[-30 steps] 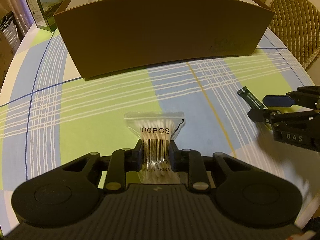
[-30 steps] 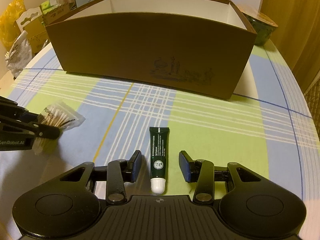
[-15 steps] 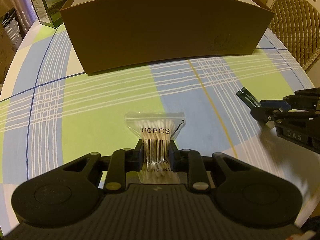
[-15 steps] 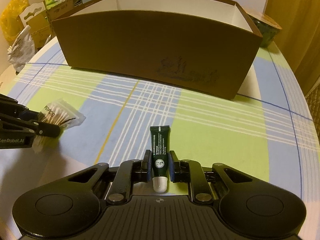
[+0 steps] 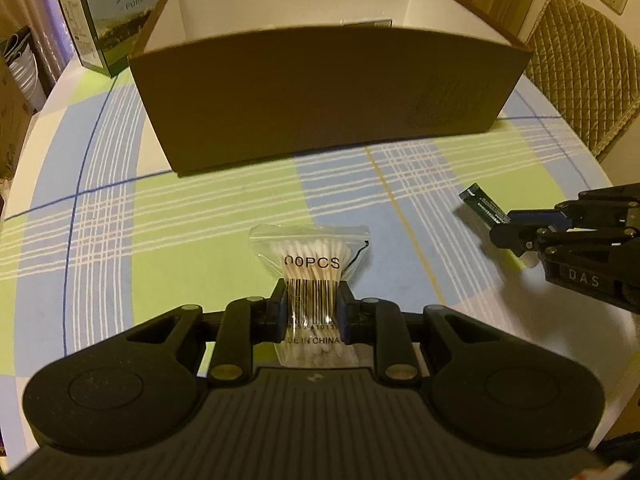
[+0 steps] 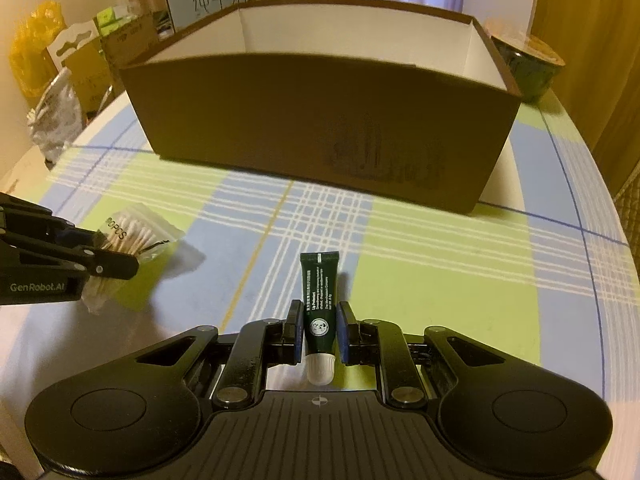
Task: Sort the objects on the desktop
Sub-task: 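Lift the cotton-swab bag and green tube off the table with both tools, then carry the swab bag and green tube over the open box with both tools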
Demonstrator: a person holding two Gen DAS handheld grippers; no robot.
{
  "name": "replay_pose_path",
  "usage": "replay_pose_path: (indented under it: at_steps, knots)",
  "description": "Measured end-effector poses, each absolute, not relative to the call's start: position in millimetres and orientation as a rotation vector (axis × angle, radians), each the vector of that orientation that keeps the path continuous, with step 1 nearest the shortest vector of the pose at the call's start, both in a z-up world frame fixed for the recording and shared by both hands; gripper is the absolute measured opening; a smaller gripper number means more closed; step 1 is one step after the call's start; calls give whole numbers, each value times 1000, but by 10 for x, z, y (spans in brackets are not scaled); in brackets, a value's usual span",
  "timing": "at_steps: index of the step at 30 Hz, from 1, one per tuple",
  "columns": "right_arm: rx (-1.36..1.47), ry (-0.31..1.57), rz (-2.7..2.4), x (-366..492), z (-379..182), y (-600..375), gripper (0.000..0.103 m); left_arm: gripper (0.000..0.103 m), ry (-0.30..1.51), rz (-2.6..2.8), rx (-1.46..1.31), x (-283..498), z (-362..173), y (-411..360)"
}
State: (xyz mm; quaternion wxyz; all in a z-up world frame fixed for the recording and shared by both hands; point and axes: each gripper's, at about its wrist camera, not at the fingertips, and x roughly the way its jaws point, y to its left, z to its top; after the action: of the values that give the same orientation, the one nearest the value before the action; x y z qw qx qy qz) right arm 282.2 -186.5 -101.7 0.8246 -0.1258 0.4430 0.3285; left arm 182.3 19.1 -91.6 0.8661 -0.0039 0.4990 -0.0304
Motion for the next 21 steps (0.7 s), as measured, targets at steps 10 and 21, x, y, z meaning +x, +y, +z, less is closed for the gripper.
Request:
replay_pose_path:
  at_steps: [10,21]
  knots:
    - [-177,880,759,2820,-602,-1876,13,19,940,-78,-49,1821,-474,243]
    - [-71,772,815,3104,-24,-1703,13,19,761,-78,-49,2159,144,361]
